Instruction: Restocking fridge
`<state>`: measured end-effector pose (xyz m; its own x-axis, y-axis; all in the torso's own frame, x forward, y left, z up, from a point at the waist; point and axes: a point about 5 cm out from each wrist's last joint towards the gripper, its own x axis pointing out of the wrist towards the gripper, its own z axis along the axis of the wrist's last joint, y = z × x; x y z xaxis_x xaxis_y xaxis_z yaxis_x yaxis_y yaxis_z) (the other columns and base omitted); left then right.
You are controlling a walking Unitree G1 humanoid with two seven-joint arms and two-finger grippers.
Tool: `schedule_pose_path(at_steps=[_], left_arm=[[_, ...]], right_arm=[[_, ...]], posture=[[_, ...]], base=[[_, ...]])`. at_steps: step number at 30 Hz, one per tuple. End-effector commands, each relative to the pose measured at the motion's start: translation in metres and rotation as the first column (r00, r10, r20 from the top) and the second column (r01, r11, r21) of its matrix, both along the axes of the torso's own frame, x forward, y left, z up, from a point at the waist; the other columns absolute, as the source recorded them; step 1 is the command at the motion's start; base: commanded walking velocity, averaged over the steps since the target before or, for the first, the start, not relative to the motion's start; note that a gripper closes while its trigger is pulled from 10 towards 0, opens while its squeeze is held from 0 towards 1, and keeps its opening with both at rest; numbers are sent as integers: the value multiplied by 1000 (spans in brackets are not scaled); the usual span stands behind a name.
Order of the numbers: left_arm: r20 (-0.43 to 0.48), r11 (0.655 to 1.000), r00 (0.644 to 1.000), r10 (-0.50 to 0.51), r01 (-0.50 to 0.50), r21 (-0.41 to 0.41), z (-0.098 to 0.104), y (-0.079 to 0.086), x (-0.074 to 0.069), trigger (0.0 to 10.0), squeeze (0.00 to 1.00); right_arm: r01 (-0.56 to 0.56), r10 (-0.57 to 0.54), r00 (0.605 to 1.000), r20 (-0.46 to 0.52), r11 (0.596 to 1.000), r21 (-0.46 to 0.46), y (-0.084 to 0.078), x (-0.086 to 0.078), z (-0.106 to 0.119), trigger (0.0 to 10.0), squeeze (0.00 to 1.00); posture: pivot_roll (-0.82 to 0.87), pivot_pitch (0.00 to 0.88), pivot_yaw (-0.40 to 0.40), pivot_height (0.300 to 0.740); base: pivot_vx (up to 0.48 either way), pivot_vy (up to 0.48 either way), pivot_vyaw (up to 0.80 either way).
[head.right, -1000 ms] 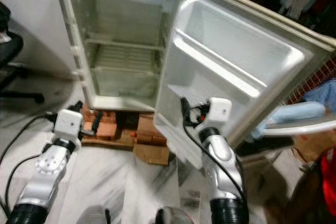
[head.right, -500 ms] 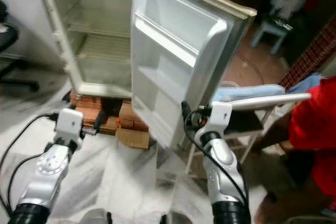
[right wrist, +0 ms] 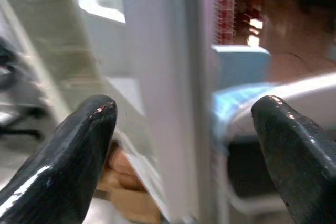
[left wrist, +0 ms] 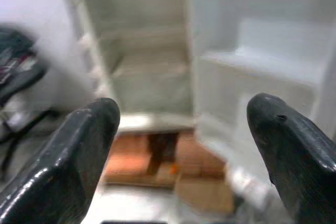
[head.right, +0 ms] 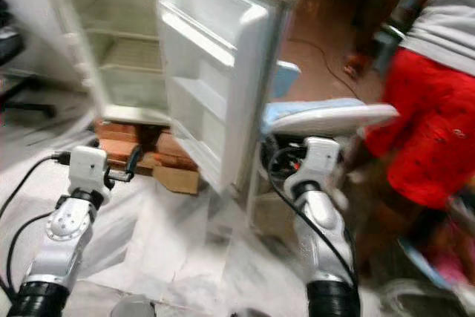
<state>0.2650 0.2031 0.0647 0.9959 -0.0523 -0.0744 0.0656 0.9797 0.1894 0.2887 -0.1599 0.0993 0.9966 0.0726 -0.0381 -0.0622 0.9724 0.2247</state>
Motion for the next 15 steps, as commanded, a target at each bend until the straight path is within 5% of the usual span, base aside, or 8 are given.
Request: schedule_pose_path(at_steps=[1, 15], left_arm=[[3, 1000, 1000, -16, 16, -7, 2, -4, 4, 10000, 0], [2, 1000, 1000, -22, 22, -13, 2, -5, 2, 10000, 0]], right_arm=[[16, -16, 1000, 11, 1000, -11, -3, 1, 3, 10000, 0], [35, -34, 999, 29, 999, -30, -6, 6, 7, 10000, 0]], posture=[[34, 16, -100, 740], [40, 17, -101, 740]], base=[[405, 0, 0], [427, 0, 0]])
